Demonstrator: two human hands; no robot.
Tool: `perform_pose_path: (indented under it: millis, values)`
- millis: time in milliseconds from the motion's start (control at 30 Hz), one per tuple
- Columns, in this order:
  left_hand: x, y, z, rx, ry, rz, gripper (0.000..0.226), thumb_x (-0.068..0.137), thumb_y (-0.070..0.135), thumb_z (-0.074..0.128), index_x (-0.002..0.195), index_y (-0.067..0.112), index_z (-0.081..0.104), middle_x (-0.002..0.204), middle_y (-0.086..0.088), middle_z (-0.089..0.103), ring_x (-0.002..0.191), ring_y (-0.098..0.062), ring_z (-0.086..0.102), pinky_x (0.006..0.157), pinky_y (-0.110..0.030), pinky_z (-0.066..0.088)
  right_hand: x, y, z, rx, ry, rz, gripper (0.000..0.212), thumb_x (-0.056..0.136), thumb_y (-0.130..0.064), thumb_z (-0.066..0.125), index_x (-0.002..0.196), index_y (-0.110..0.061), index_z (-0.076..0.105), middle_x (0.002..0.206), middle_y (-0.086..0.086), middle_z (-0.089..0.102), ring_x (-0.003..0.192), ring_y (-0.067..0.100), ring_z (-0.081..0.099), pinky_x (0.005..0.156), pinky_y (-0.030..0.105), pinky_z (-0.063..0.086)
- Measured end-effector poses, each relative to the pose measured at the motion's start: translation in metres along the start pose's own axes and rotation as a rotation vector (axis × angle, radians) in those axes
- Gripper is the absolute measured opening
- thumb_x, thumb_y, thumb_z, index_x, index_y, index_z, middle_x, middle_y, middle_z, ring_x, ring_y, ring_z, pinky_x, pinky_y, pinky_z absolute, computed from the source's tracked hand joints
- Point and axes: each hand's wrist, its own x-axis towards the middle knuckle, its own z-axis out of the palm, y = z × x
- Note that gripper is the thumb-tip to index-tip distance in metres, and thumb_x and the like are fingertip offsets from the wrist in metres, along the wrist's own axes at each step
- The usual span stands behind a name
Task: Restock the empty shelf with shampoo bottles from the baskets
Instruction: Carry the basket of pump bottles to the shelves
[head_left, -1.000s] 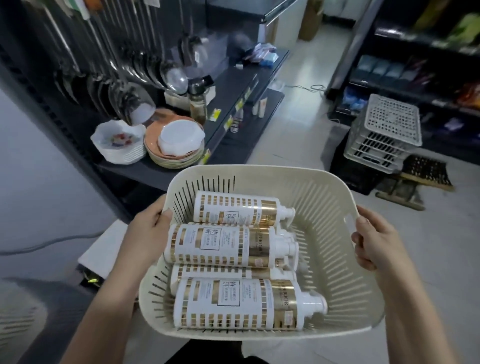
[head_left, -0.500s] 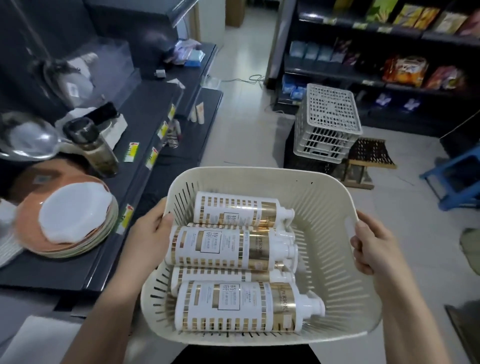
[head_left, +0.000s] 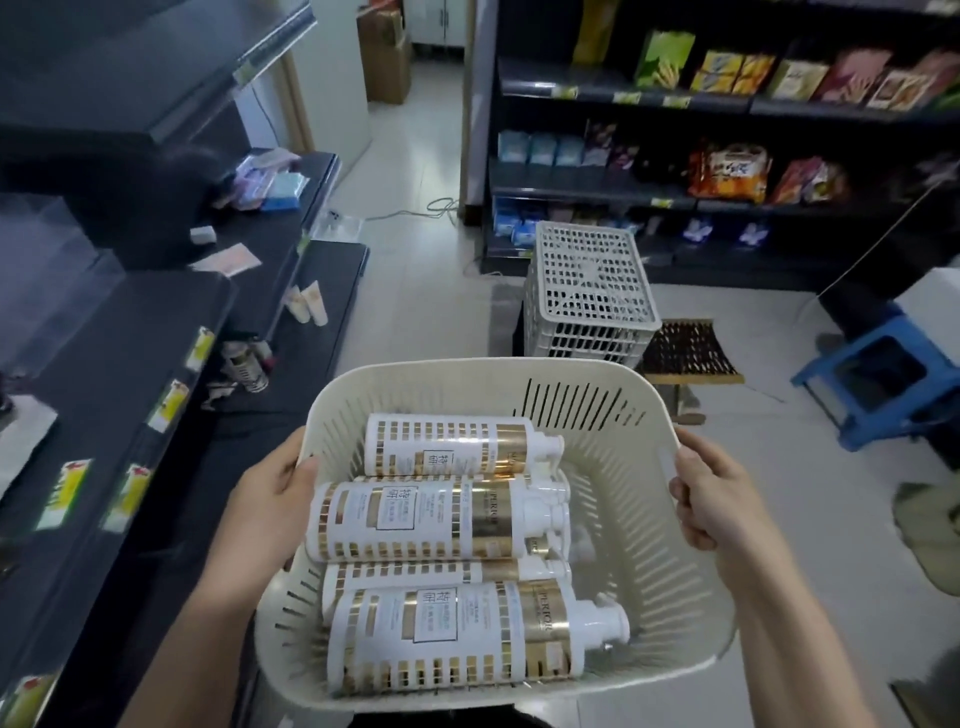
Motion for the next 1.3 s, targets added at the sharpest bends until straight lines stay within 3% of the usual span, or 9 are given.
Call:
perform_pose_path:
  millis: [167,267,367,600,667,767,867,1067,1300]
  values:
    - [0.068,0.046,0.042,-0.012,-0.012,0.044,0.051,0.1,0.017,0.038,0.089,0.06,0.064,0.081,0.013,0.074,0.067,-0.006,0.068,0.063,-0.036,0.053,0.075,-0.043,-0.009,0.017,0.009,-0.02,0.028,0.106,-0.023,0.04,0.122,-0.039,0.056,0.059,-0.002,0.04,0.047,0.011,0.024,0.037,0.021,0.019]
    - [0.121,0.068,0.067,0.0,0.004,0.038,0.046,0.101,0.015,0.039,0.09,0.051,0.064,0.059,0.015,0.066,0.044,0.0,0.056,0.046,-0.027,0.04,0.125,-0.063,-0.011,0.029,0.029,-0.011,0.029,0.105,-0.023,0.041,0.127,-0.034,0.057,0.06,-0.002,0.042,0.045,0.01,0.025,0.035,0.02,0.019]
    - [0.179,0.082,0.093,0.027,0.009,0.035,0.039,0.101,0.015,0.039,0.102,0.043,0.066,0.05,0.012,0.059,0.039,-0.003,0.049,0.044,-0.025,0.035,0.18,-0.08,-0.009,0.043,0.047,0.017,0.031,0.105,-0.024,0.042,0.131,-0.033,0.057,0.061,-0.002,0.043,0.046,0.01,0.025,0.035,0.019,0.019]
    - [0.315,0.126,0.155,0.161,-0.021,0.112,0.035,0.098,0.011,0.04,0.118,0.029,0.063,0.053,0.009,0.051,0.047,-0.01,0.047,0.044,-0.027,0.039,0.3,-0.124,0.003,0.078,0.08,0.028,0.029,0.104,-0.021,0.044,0.125,-0.035,0.058,0.06,-0.002,0.042,0.044,0.008,0.025,0.032,0.018,0.02]
    - [0.35,0.145,0.173,0.199,-0.034,0.127,0.031,0.099,0.012,0.041,0.112,0.03,0.062,0.058,0.004,0.054,0.051,-0.016,0.05,0.046,-0.03,0.042,0.332,-0.135,0.003,0.102,0.113,0.037,0.029,0.104,-0.021,0.044,0.124,-0.036,0.058,0.06,-0.001,0.042,0.044,0.009,0.025,0.033,0.018,0.02]
    - [0.399,0.17,0.2,0.228,-0.038,0.136,0.024,0.1,0.02,0.043,0.103,0.035,0.061,0.076,-0.003,0.066,0.07,-0.024,0.061,0.062,-0.041,0.05,0.382,-0.154,-0.001,0.119,0.143,0.068,0.029,0.104,-0.019,0.044,0.123,-0.037,0.057,0.058,-0.003,0.042,0.041,0.007,0.026,0.033,0.017,0.02]
    - [0.446,0.19,0.228,0.21,-0.035,0.109,0.032,0.1,0.022,0.045,0.126,0.035,0.059,0.096,0.001,0.069,0.088,-0.022,0.063,0.072,-0.036,0.047,0.434,-0.17,-0.006,0.126,0.134,0.069,0.031,0.105,-0.019,0.042,0.123,-0.038,0.059,0.054,-0.004,0.041,0.041,0.007,0.025,0.033,0.018,0.019]
    - [0.52,0.224,0.294,0.135,-0.012,0.045,0.038,0.1,0.015,0.046,0.137,0.022,0.054,0.121,0.004,0.063,0.109,-0.018,0.058,0.093,-0.037,0.045,0.55,-0.201,-0.017,0.064,0.1,0.059,0.03,0.105,-0.02,0.042,0.114,-0.041,0.062,0.051,-0.008,0.045,0.044,0.008,0.028,0.04,0.022,0.02]
    - [0.605,0.255,0.35,0.155,-0.011,0.067,0.038,0.1,0.018,0.046,0.136,0.028,0.053,0.123,0.01,0.062,0.108,-0.016,0.061,0.091,-0.037,0.048,0.66,-0.232,-0.018,0.047,0.113,0.072,0.033,0.104,-0.026,0.044,0.132,-0.035,0.059,0.065,-0.003,0.043,0.049,0.009,0.029,0.035,0.021,0.024]
